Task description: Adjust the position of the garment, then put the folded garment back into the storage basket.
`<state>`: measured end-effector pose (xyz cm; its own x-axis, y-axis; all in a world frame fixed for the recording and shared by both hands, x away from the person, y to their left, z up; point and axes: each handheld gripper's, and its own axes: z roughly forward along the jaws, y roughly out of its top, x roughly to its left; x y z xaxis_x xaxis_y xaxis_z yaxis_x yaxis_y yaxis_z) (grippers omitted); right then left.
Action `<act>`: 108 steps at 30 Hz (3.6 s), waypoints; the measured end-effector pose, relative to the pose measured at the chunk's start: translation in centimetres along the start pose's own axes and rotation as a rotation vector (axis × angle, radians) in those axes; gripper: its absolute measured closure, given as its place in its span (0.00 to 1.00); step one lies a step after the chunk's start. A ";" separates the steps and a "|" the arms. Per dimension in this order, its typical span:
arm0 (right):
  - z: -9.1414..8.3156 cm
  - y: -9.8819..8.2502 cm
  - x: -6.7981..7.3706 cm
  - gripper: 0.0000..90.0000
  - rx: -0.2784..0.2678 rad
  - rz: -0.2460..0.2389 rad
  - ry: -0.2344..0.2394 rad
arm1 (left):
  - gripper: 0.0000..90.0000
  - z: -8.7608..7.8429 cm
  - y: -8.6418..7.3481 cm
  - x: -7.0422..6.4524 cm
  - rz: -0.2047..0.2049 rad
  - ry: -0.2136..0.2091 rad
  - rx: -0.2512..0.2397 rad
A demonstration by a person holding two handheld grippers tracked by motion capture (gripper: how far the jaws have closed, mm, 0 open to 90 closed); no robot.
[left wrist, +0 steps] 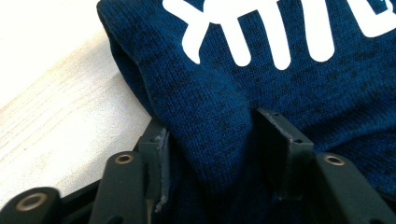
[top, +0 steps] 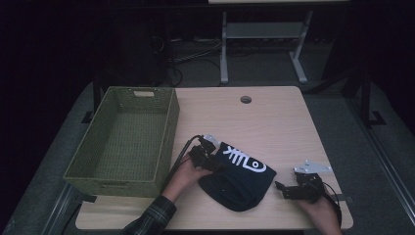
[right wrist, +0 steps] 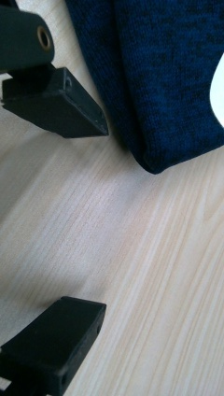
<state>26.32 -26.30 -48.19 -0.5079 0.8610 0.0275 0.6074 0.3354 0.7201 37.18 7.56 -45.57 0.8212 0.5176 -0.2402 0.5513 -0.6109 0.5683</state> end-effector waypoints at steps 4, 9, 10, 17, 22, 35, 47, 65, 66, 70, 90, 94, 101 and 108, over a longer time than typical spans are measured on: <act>0.0 0.0 0.0 0.14 0.000 0.000 0.000 | 0.62 -0.1 0.1 -0.1 -0.014 -0.007 0.017; 0.0 0.0 0.0 0.14 -0.001 -0.001 0.000 | 0.74 0.0 -0.1 0.1 -0.033 -0.034 -0.005; 0.0 0.0 0.0 0.14 -0.001 -0.001 0.000 | 0.75 -0.1 -0.1 0.1 -0.031 -0.033 -0.005; 0.0 0.0 0.0 0.14 -0.001 -0.003 0.000 | 0.79 -0.3 -0.1 0.0 -0.043 -0.042 -0.008; 0.1 0.0 -0.1 0.14 -0.001 -0.004 0.001 | 0.80 -0.7 0.2 -0.3 -0.041 -0.036 -0.005; 0.1 0.0 -0.1 0.14 0.000 -0.004 0.001 | 0.80 -2.6 1.0 -1.6 -0.016 -0.021 -0.028; 0.1 0.1 -0.1 0.14 0.001 -0.002 0.003 | 0.80 -5.0 1.8 -2.7 0.018 -0.026 -0.070; 0.1 0.1 -0.1 0.14 -0.001 -0.004 0.002 | 0.80 -8.1 2.6 -3.2 0.023 -0.030 -0.116; 0.1 0.1 -0.1 0.14 -0.001 -0.003 0.002 | 0.80 -8.6 2.8 -3.2 0.026 -0.024 -0.115; 0.1 0.1 -0.1 0.14 -0.002 -0.005 0.004 | 0.80 -9.5 3.3 -3.4 0.037 -0.016 -0.120; 0.1 0.1 -0.1 0.14 -0.002 -0.003 0.001 | 0.80 -16.1 5.2 -3.2 0.077 0.023 -0.092; 0.1 0.1 -0.1 0.14 -0.002 -0.002 0.000 | 0.80 -17.7 5.7 -3.0 0.072 0.011 -0.087; 0.0 0.1 -0.1 0.14 -0.002 0.000 0.000 | 0.80 -20.2 6.3 -2.7 0.063 0.029 -0.077; 0.0 0.1 -0.1 0.14 -0.002 0.000 0.000 | 0.80 -22.8 6.5 -2.0 0.044 0.027 -0.079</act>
<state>26.43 -26.33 -48.18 -0.5080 0.8609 0.0276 0.6064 0.3347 0.7213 35.75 16.26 -23.46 0.8392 0.5084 -0.1929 0.5009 -0.5847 0.6381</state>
